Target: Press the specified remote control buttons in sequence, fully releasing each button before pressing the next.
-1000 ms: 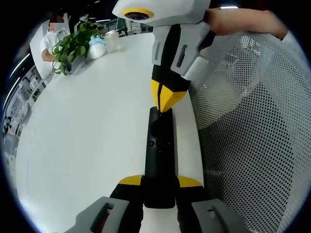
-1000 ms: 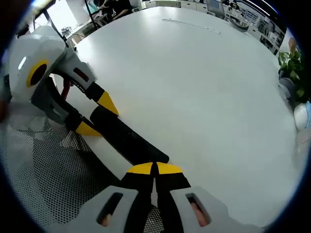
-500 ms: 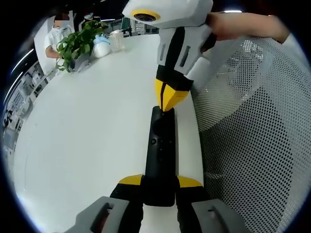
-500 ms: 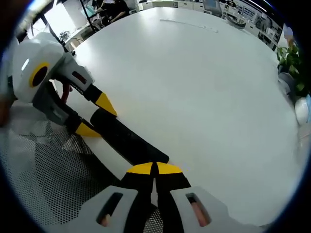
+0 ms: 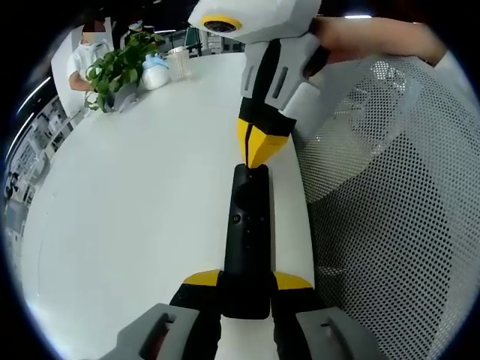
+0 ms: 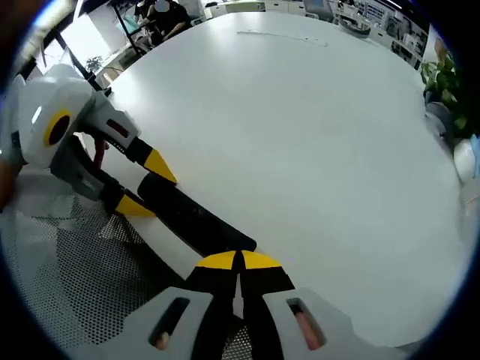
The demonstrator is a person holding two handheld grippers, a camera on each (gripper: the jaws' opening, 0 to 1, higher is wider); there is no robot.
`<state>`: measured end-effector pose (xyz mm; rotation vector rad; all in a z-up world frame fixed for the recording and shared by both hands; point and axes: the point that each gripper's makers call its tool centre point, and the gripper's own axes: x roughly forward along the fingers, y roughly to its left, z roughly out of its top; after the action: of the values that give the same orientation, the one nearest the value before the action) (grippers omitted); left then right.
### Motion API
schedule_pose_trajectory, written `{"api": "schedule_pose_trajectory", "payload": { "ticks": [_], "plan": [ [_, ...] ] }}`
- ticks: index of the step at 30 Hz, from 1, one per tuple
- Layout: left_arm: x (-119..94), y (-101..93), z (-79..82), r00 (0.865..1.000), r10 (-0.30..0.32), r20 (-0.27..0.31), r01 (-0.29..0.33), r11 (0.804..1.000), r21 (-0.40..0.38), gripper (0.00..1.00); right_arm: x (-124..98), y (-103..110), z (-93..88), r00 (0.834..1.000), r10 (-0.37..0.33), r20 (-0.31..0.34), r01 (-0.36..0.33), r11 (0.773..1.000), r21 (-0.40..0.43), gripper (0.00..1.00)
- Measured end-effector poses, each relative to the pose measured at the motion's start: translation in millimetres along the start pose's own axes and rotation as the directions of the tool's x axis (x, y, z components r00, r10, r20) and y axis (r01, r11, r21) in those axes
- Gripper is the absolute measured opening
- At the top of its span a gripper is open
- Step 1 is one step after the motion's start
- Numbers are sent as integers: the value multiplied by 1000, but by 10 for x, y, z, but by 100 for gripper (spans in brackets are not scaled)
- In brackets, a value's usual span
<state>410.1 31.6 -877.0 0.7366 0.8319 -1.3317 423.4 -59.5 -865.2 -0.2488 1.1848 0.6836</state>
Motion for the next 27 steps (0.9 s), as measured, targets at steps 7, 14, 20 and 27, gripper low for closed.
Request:
{"api": "schedule_pose_trajectory", "payload": {
  "ticks": [7,14,20,27],
  "plan": [
    [-3,-6,-2,1000,1,3,-1,1000,-5,25,16,78,22,999,39,8,-39,999,7,0],
    [-2,-7,-2,1000,1,2,-1,1000,-6,25,49,90,8,999,43,-4,-43,999,-1,0],
    [-4,-7,-4,1000,0,-1,0,1000,-4,25,51,100,12,999,35,-4,-35,999,-22,0],
    [-4,-4,-4,1000,0,0,0,1000,-7,25,54,106,14,1000,8,0,-8,996,-85,0]
  ]
}}
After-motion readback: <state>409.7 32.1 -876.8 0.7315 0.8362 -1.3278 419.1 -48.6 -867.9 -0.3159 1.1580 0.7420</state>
